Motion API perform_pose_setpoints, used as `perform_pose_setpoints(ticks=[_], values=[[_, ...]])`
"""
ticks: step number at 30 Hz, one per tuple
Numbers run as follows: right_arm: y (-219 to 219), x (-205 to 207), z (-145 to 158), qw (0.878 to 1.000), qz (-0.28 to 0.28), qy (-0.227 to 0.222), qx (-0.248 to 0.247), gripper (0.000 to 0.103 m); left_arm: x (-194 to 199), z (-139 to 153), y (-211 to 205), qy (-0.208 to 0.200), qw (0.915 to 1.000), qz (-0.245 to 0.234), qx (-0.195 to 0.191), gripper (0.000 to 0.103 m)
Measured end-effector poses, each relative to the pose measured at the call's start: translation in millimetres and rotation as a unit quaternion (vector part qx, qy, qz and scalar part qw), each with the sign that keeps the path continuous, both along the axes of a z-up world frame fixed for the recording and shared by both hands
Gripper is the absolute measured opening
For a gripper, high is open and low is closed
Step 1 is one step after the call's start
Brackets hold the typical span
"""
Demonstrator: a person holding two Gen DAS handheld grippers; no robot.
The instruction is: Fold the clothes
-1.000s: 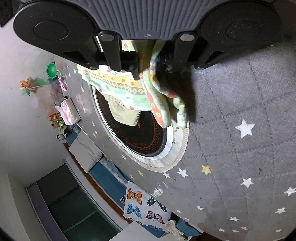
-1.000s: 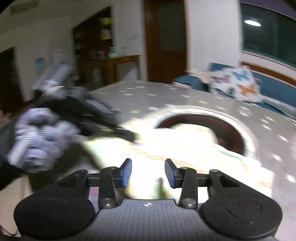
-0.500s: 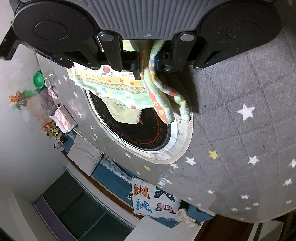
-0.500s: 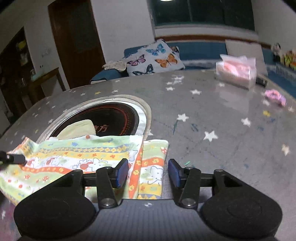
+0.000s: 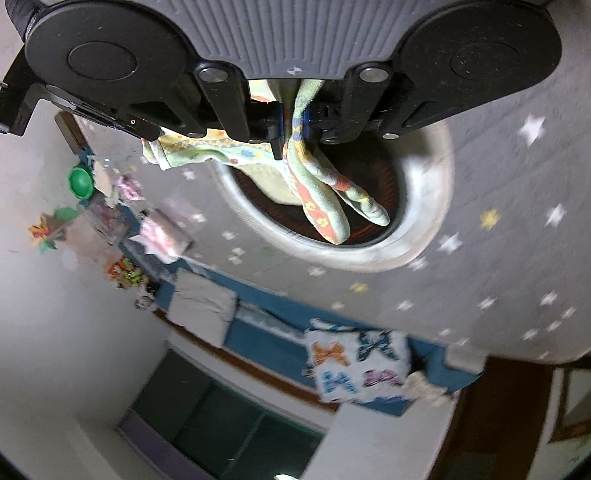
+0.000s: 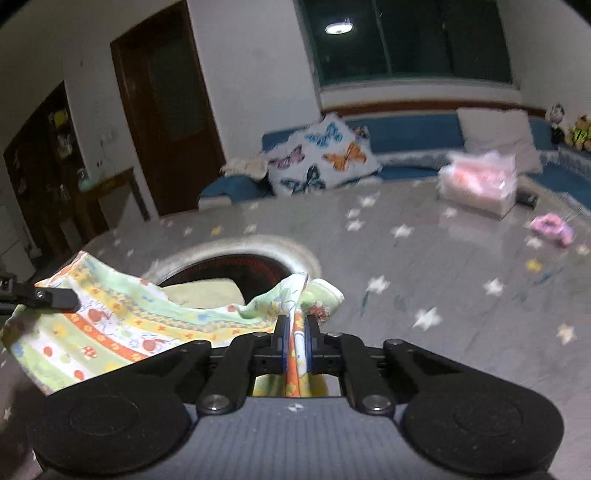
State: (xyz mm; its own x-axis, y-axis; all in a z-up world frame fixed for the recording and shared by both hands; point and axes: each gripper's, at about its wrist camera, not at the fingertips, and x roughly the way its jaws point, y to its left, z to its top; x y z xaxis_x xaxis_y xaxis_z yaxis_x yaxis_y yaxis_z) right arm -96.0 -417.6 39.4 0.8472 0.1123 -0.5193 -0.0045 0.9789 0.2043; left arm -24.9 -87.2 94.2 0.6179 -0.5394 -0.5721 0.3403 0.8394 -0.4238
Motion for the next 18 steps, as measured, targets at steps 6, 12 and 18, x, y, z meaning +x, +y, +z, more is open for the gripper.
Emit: perform_pose_setpoints(ticks=[6, 12, 18], values=[[-40.1, -18.5, 32.6, 0.998, -0.055, -0.031, -0.021, 0.007, 17.8, 25.9, -59.4, -0.03, 0.9984, -0.047, 0.006, 0.009], [-88.5, -30.6, 50.3, 0.992, -0.115, -0.037, -0.047, 0.007, 35.9, 27.6, -121.5, -0.038, 0.9951, -0.089, 0.017, 0.009], [-129.7, -31.6, 48.3, 0.985, -0.159, -0.027, -0.059, 0.007, 47.1, 17.2, -179.1, -0.043, 0.9905, -0.125, 0.038, 0.009]])
